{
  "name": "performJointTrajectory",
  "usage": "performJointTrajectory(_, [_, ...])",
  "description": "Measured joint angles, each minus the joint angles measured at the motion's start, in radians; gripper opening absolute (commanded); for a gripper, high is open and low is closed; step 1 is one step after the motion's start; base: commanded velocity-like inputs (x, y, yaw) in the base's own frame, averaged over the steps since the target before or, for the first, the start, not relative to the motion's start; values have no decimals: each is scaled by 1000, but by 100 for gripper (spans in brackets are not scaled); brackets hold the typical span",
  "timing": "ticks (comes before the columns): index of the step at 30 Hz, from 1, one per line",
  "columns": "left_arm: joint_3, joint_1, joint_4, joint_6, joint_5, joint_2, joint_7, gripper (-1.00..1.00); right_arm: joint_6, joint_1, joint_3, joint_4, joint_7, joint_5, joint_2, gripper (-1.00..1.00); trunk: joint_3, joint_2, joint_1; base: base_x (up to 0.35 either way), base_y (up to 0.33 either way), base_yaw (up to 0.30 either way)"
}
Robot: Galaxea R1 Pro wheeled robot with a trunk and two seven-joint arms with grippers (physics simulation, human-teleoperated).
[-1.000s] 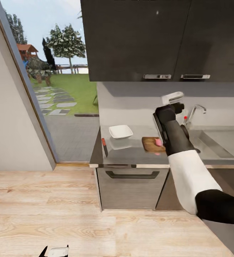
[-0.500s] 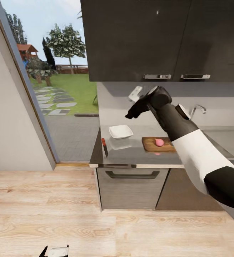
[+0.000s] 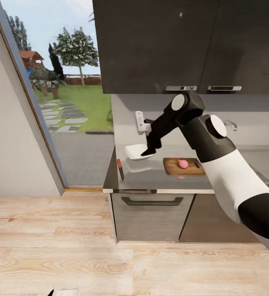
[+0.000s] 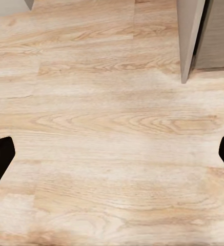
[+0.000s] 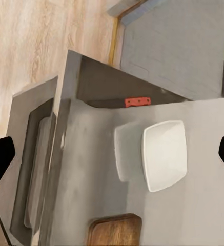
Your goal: In the kitchen, take the Vidalia onion out of the sink, dice it on the chopping board with the paring knife, put the diced onion into the bowl on the countertop, then place both the paring knife and the chopping board into the sink.
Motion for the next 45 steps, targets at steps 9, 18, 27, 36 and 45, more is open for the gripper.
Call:
performJointTrajectory(9, [0, 0, 0, 11, 0, 0, 0, 100, -4, 0, 100, -8, 0, -70, 4, 100, 0, 0, 0, 0, 0, 0])
performJointTrajectory(18, [0, 0, 0, 12, 0, 0, 0, 100, 65, 0, 191, -8, -1, -78, 21, 100, 0, 0, 0, 0, 0, 0])
performJointTrajectory(27, [0, 0, 1, 12, 0, 0, 0, 100, 74, 1, 322, 4, -2, -83, 32, 100, 0, 0, 0, 0, 0, 0])
performJointTrajectory(36, [0, 0, 1, 12, 0, 0, 0, 100, 68, 1, 391, 33, -1, -181, 32, 100, 0, 0, 0, 0, 0, 0])
performJointTrajectory(45, [0, 0, 1, 13, 0, 0, 0, 100, 19, 2, 439, 35, -1, -220, 31, 100, 0, 0, 0, 0, 0, 0])
